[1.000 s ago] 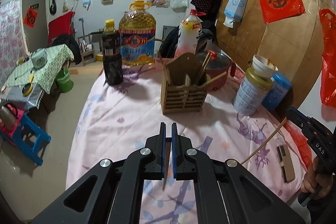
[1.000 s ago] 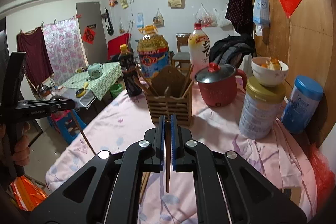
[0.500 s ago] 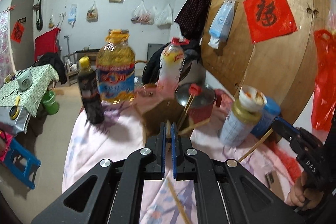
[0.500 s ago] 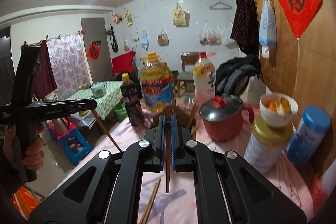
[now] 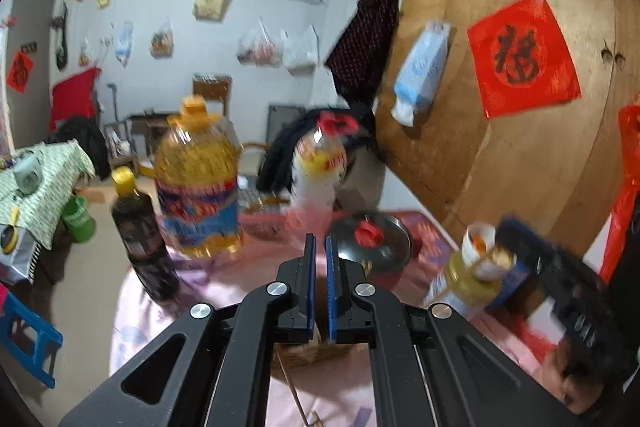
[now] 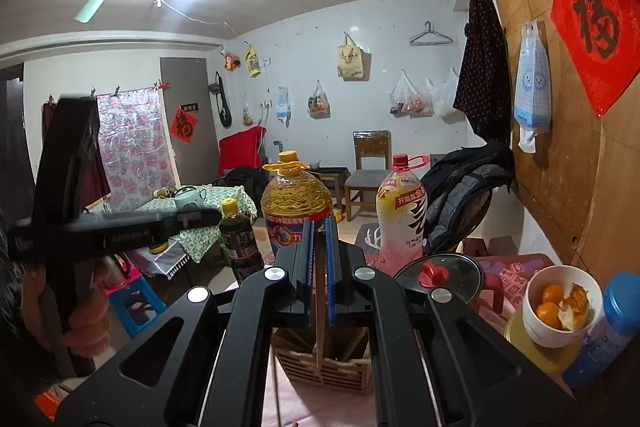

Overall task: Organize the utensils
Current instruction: 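Carry the left tool's chopstick to the holder while the right tool carries its chopstick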

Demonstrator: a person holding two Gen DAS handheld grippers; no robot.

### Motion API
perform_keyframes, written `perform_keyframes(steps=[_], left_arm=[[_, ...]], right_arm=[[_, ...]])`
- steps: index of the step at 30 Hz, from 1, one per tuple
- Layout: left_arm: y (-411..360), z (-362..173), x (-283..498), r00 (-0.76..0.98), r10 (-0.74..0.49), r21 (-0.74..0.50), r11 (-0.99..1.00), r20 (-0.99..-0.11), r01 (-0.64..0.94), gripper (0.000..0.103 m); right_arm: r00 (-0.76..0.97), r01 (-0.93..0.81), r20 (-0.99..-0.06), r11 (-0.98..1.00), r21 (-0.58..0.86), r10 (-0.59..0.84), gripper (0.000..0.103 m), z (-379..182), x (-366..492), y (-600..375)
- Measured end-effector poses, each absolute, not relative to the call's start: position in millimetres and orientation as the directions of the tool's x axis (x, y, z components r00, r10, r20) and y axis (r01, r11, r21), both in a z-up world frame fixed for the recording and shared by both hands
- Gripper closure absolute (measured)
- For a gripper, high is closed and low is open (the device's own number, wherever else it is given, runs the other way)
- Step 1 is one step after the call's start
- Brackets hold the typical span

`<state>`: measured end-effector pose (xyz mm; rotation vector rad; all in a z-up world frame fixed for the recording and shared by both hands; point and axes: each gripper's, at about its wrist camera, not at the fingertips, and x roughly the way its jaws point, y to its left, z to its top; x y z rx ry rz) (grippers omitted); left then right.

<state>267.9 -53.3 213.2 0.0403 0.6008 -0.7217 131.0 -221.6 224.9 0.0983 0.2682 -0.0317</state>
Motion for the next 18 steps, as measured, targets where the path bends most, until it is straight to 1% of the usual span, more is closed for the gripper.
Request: perform_keyframes(steps=[1, 2, 3, 6, 9, 11, 12, 15, 18], left_arm=[[-54.9, 198.5, 270.5, 0.571, -0.600, -0.169, 0.758, -0.560, 0.630, 0.096], [-54.7, 186.8, 273.2, 0.555, -0.595, -0.176, 0.758, -0.582, 0.628, 0.092], [-54.2, 175.1, 276.6, 0.537, -0.587, -0.186, 0.760, -0.605, 0.622, 0.090], [-44.8, 138.4, 284.5, 0.478, -0.576, -0.246, 0.771, -0.663, 0.588, 0.089], [-30.4, 110.4, 281.6, 0.425, -0.588, -0.301, 0.765, -0.688, 0.570, 0.086], [-28.0, 90.5, 276.0, 0.404, -0.569, -0.294, 0.771, -0.716, 0.564, 0.076], [-29.5, 80.2, 274.1, 0.397, -0.555, -0.285, 0.777, -0.731, 0.561, 0.075], [-38.0, 64.1, 274.0, 0.384, -0.538, -0.269, 0.779, -0.751, 0.566, 0.074], [-50.9, 66.0, 280.6, 0.383, -0.563, -0.287, 0.765, -0.733, 0.576, 0.073]], right_arm=[[0.961, 0.051, -0.275, 0.995, 0.091, -0.024, 0.097, 220.3, 134.9, -224.5], [0.959, 0.055, -0.282, 0.994, 0.092, -0.027, 0.097, 217.4, 136.8, -226.7], [0.956, 0.060, -0.292, 0.994, 0.096, -0.029, 0.096, 213.6, 140.1, -229.7], [0.951, 0.069, -0.307, 0.992, 0.110, -0.032, 0.097, 207.3, 146.6, -235.5], [0.950, 0.072, -0.311, 0.991, 0.116, -0.032, 0.096, 202.5, 148.3, -238.8], [0.949, 0.074, -0.315, 0.990, 0.122, -0.032, 0.096, 199.8, 149.6, -240.7], [0.947, 0.075, -0.318, 0.989, 0.126, -0.031, 0.096, 198.3, 150.1, -241.4], [0.944, 0.074, -0.329, 0.988, 0.136, -0.026, 0.096, 194.8, 152.5, -242.5], [0.942, 0.069, -0.334, 0.988, 0.136, -0.019, 0.096, 192.8, 152.2, -239.9]])
